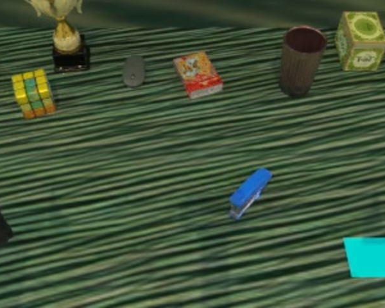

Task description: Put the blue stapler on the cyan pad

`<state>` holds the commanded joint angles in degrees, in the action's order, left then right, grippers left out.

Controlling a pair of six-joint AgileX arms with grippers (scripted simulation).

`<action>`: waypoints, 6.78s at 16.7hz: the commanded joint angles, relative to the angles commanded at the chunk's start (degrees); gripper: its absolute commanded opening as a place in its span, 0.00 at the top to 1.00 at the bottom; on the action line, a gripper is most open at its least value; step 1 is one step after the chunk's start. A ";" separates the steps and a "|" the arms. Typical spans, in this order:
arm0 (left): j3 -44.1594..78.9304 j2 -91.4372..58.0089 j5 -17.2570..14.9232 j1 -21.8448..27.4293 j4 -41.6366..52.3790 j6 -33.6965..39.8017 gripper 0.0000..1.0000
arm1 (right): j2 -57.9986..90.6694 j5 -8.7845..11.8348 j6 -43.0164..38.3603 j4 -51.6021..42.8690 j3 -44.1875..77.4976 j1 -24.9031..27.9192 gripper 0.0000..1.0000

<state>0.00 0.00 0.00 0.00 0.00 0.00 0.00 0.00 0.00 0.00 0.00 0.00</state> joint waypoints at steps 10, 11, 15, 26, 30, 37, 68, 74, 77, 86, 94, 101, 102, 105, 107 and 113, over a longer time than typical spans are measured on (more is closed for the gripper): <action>0.00 0.00 0.00 0.00 0.00 0.00 0.00 | 21.44 0.42 -14.68 -13.74 20.53 6.97 0.00; 0.00 0.00 0.00 0.00 0.00 0.00 0.00 | 26.81 0.42 -17.77 -16.74 25.08 8.38 0.00; 0.00 0.00 0.00 0.00 0.00 0.00 0.00 | 51.97 0.33 -31.26 -30.20 44.83 14.56 0.00; 0.00 0.00 0.00 0.00 0.00 0.00 0.00 | 110.79 0.49 -65.34 -63.86 93.26 30.42 0.00; 0.00 0.00 0.00 0.00 0.00 0.00 0.00 | 121.77 0.59 -72.17 -69.94 103.42 33.53 0.00; 0.00 0.00 0.00 0.00 0.00 0.00 0.00 | 124.36 0.62 -73.85 -71.31 105.99 34.05 0.00; 0.00 0.00 0.00 0.00 0.00 0.00 0.00 | 130.45 0.56 -74.28 -51.88 92.55 34.64 1.00; 0.00 0.00 0.00 0.00 0.00 0.00 0.00 | 129.40 0.13 -73.59 -52.98 92.29 34.39 1.00; 0.00 0.00 0.00 0.00 0.00 0.00 0.00 | 128.97 0.16 -73.67 -55.32 94.33 34.56 1.00; 0.00 0.00 0.00 0.00 0.00 0.00 0.00 | 123.94 0.18 -73.33 -72.85 106.69 34.77 1.00; 0.00 0.00 0.00 0.00 0.00 0.00 0.00 | 122.90 1.27 -67.76 -73.89 105.26 34.00 1.00; 0.00 0.00 0.00 0.00 0.00 0.00 0.00 | 115.87 4.98 -35.41 -77.30 97.03 30.15 1.00; 0.00 0.00 0.00 0.00 0.00 0.00 0.00 | 114.44 5.42 -29.03 -77.59 95.19 29.32 1.00; 0.00 0.00 0.00 0.00 0.00 0.00 0.00 | 109.73 6.26 -8.95 -77.88 88.96 26.54 1.00; 0.00 0.00 0.00 0.00 0.00 0.00 0.00 | 106.60 6.41 4.35 -77.62 84.65 24.61 1.00; 0.00 0.00 0.00 0.00 0.00 0.00 0.00 | 97.39 4.73 42.22 -74.18 72.53 18.69 1.00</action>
<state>0.00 0.00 0.00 0.00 0.00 0.00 97.39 4.73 42.22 -74.18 72.53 18.69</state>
